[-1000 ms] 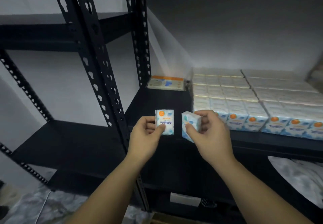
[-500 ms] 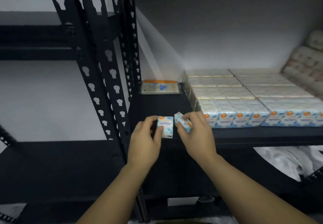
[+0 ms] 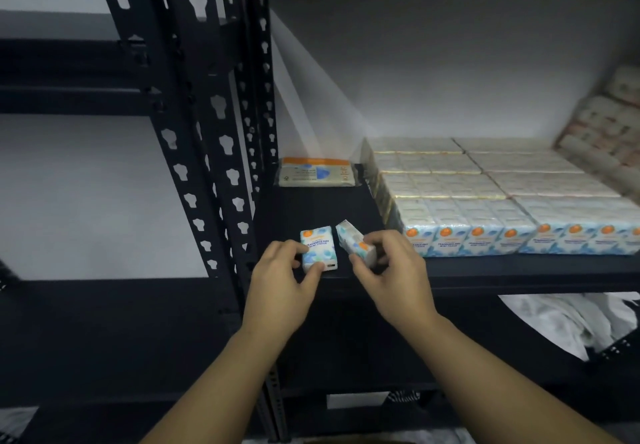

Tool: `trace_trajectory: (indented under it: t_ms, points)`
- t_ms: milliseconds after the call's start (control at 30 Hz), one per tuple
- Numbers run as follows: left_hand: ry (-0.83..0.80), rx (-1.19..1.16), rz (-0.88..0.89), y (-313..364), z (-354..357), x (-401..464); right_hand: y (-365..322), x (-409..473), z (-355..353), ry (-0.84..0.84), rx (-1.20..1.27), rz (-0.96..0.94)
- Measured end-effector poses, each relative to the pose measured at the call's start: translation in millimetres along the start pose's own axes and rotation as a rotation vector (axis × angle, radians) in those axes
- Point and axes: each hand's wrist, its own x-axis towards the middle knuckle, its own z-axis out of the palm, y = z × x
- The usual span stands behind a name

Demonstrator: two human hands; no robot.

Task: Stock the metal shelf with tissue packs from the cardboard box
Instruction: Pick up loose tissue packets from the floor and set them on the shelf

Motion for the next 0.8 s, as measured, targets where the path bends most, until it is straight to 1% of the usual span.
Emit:
trace_trajectory:
  t_ms: [133,333,467,633,800]
  points:
    - [0.003,-0.004,0.04,-2.8,-0.1,-0.2,0.2,1.3,0.5,-0.014,0.008,-0.08]
    - [0.041,-0.001,0.011,-1.5,3.2,-0.6,2.9,3.5,4.2,-0.034,0.02,-0.104]
    - [0.058,0.001,0.007,-2.1,4.3,-1.5,7.1,7.1,9.6,-0.05,-0.003,-0.157]
    - [0.06,0.028,0.015,-2.7,4.9,-1.0,8.1,7.2,8.4,-0.084,-0.051,-0.123]
    - [0.068,0.036,0.009,-1.0,5.4,-1.9,14.5,4.7,7.8,-0.103,-0.057,-0.132]
